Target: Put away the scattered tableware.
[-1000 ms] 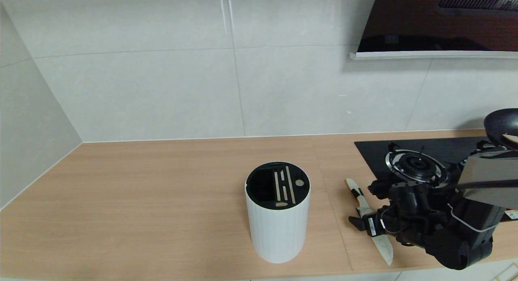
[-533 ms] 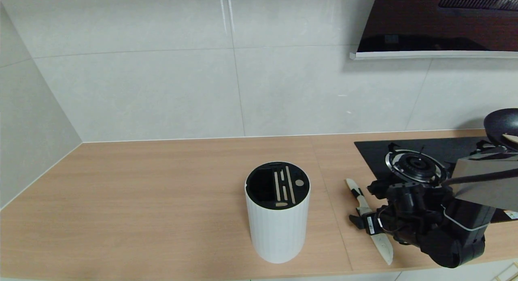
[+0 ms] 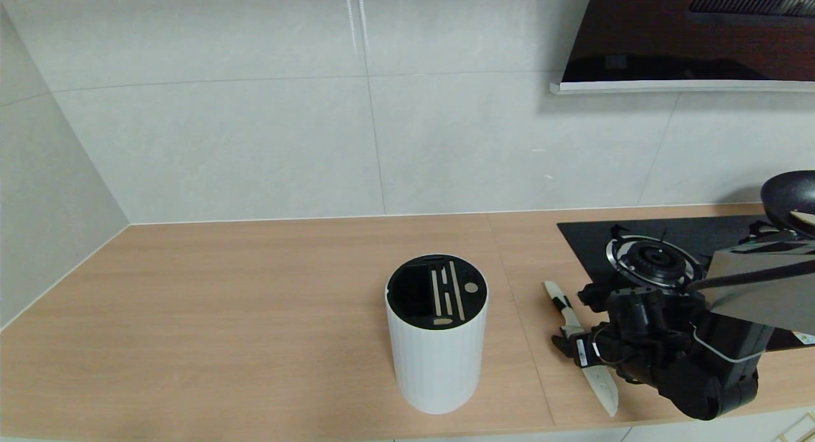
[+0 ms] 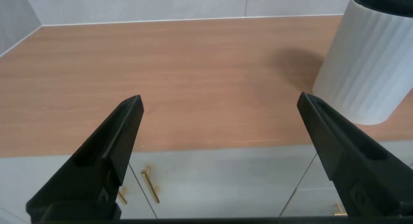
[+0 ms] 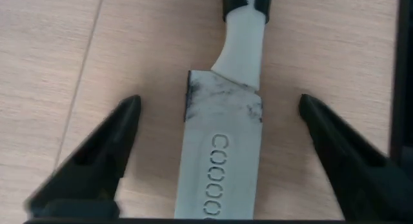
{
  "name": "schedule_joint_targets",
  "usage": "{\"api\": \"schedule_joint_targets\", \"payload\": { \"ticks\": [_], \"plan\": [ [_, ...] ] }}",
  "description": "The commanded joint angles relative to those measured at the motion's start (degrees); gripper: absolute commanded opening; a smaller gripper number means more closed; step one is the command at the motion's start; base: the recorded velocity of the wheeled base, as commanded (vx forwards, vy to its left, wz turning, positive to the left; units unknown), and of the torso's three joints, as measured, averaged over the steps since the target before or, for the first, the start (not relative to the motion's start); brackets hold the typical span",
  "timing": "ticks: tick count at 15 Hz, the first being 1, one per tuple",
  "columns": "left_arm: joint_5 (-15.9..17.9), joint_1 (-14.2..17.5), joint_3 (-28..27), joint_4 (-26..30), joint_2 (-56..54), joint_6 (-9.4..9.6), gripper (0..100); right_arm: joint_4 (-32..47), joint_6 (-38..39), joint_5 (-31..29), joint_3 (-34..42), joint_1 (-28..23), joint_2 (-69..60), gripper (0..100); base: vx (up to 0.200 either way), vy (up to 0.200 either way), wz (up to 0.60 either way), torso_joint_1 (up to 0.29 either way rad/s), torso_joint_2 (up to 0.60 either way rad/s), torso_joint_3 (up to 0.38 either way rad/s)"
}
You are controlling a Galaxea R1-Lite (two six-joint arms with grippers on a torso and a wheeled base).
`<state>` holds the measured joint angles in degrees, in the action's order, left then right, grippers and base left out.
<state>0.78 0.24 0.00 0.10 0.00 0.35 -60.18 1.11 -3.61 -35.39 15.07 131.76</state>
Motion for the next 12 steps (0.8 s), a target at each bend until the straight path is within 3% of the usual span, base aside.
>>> {"api": "schedule_joint_targets", "payload": {
  "ticks": [1,8,12],
  "plan": [
    [0.0,0.0,0.0,0.0,0.0,0.00,100,0.2,0.0,0.1,0.1,0.0,0.3,0,0.000,0.000,0.00,0.000,0.00,0.000],
    [0.0,0.0,0.0,0.0,0.0,0.35,100,0.2,-0.2,0.1,0.5,0.0,0.0,0,0.000,0.000,0.00,0.000,0.00,0.000],
    [-0.7,0.0,0.0,-0.1,0.0,0.53,100,-0.1,-0.4,0.1,2.9,0.0,-6.7,0,0.000,0.000,0.00,0.000,0.00,0.000]
  ]
}}
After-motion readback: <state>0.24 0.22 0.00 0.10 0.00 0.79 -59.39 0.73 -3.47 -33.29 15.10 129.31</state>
